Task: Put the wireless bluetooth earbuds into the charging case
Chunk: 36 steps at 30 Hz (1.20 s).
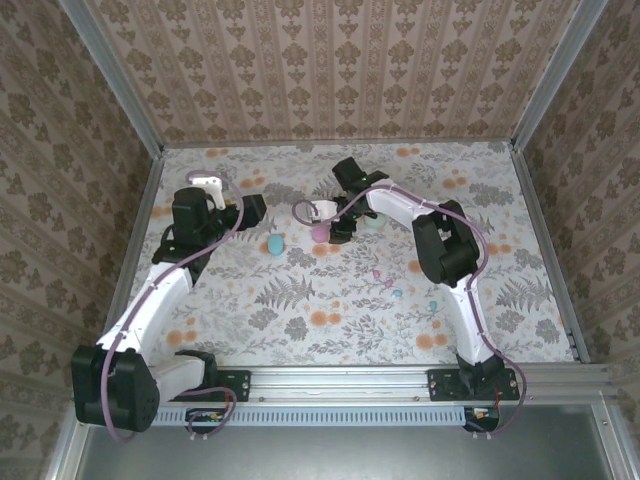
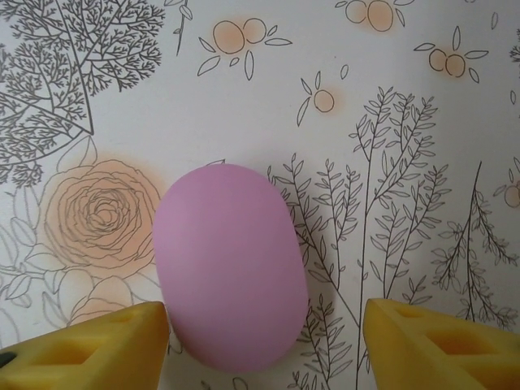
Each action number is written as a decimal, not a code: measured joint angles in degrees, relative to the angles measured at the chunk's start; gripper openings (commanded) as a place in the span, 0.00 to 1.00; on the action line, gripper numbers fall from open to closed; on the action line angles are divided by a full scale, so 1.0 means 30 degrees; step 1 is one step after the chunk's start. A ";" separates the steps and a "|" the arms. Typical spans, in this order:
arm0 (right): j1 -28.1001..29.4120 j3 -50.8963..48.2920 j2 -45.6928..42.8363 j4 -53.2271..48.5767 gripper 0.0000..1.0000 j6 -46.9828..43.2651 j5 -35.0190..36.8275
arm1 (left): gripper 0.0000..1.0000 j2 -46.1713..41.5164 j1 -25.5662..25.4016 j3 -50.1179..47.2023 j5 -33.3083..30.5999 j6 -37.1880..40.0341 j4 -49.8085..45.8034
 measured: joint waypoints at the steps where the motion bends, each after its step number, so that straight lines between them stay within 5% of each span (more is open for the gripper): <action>1: 0.0036 0.0219 0.0189 -0.0189 0.65 -0.0036 0.0015 | 0.95 0.0000 0.0022 0.0000 0.0000 -0.0022 0.0000; 25: 0.0605 -0.0918 -0.0015 -0.0291 0.40 0.1355 -0.0204 | 0.93 -0.0554 0.0226 -0.0270 0.0270 -0.0459 0.0015; 30: 0.0590 -0.4379 -0.2463 0.1778 0.40 0.3373 -0.1122 | 0.90 -0.0539 0.0233 -0.0270 0.0911 -0.0794 0.0262; 36: 0.0291 -0.9515 -0.8699 0.6477 0.38 0.7300 -0.2492 | 0.90 0.0277 0.0087 0.0262 0.3410 -0.1668 0.1078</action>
